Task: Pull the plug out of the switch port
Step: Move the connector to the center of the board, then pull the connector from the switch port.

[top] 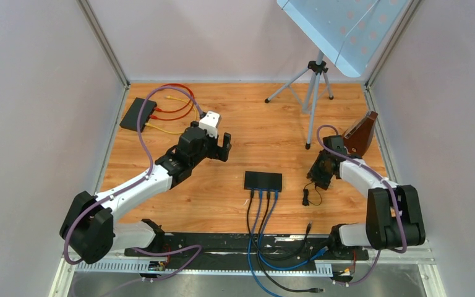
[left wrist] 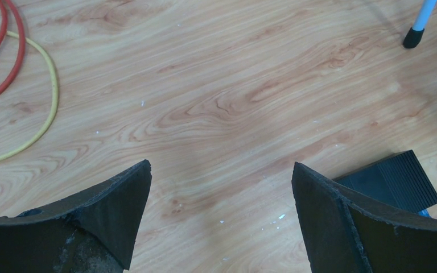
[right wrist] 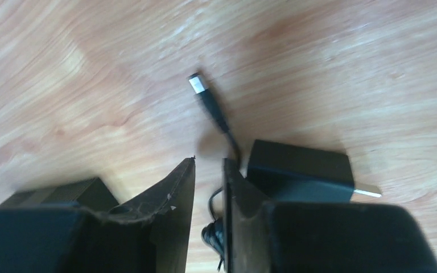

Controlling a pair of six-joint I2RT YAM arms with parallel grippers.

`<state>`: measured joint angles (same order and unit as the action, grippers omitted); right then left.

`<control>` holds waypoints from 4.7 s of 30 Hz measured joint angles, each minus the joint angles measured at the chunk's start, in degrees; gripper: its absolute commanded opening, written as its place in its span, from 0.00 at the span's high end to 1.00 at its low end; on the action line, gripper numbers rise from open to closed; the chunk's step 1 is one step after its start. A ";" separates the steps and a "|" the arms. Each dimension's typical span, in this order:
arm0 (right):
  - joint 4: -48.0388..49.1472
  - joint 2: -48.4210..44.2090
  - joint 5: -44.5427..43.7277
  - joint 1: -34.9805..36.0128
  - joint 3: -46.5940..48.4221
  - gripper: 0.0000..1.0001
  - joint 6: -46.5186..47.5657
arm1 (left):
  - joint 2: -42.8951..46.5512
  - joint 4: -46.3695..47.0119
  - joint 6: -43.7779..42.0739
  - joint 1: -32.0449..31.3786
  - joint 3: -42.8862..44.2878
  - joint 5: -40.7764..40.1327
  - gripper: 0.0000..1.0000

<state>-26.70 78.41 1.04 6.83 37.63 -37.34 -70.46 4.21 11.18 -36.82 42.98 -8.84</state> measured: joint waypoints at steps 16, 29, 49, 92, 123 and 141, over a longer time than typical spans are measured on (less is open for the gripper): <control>-8.92 -20.81 22.47 2.47 -12.02 0.75 -8.13 | 0.00 -0.15 -0.85 0.00 0.00 1.27 0.00; -15.28 -12.48 2.16 2.86 -7.17 0.65 -16.65 | -1.18 -0.39 -1.09 0.00 0.55 1.62 0.00; 2.21 -16.41 9.64 4.63 -4.35 0.34 -4.76 | -4.66 -0.57 -5.60 0.11 1.38 8.11 0.00; 25.92 -20.41 20.20 18.49 -26.56 0.45 -32.52 | -36.37 -21.73 -40.57 -13.07 24.06 30.29 0.10; 44.28 -1.62 28.02 10.84 -23.43 0.56 -24.96 | -36.22 -20.37 -33.97 -12.39 22.97 27.93 0.37; 50.07 -7.78 28.98 8.04 -30.67 0.57 -25.22 | -35.60 -20.09 -33.42 -12.70 22.18 27.54 0.36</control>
<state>23.38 70.63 30.02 14.87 6.96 -62.57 -106.06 -15.88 -22.24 -49.52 65.17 18.70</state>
